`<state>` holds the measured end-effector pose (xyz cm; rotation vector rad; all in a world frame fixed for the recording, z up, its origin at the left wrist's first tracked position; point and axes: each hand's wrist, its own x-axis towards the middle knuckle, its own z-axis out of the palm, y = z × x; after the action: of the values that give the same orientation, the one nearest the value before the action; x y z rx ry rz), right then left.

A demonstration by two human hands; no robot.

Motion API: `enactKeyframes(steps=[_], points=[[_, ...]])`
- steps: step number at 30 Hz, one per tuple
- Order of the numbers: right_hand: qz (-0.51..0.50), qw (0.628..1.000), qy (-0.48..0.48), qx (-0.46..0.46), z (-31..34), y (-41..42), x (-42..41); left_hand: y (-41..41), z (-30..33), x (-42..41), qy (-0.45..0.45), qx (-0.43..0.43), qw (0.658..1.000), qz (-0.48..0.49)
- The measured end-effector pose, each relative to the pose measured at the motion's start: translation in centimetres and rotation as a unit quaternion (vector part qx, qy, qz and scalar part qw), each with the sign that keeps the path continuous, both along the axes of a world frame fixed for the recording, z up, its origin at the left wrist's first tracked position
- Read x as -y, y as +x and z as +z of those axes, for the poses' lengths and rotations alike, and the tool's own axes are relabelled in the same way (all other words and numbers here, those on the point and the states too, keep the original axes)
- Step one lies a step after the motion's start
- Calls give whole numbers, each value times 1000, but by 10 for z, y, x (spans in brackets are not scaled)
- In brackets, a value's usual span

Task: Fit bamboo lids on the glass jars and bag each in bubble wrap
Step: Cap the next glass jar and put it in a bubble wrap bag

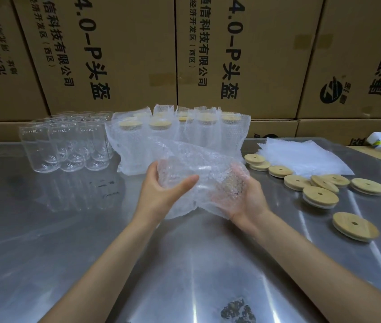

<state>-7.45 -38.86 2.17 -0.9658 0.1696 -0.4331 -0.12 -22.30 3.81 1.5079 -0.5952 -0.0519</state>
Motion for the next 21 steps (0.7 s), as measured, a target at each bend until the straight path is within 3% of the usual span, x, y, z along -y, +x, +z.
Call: enactKeyframes(steps=[8,15,17,21], points=[[28,998,-52,-26,7,-7,1,-2,2,-2,-3,-36,998,-51],[14,987,-159,-30,18,-12,-1,13,0,-6,-41,-168,977,-122],[-26,976,-215,-35,20,-14,-7,16,-4,-3,-70,-211,967,-125],[-223,931,-289,-6,15,-14,-11,14,-3,-1,-177,-295,925,-164]])
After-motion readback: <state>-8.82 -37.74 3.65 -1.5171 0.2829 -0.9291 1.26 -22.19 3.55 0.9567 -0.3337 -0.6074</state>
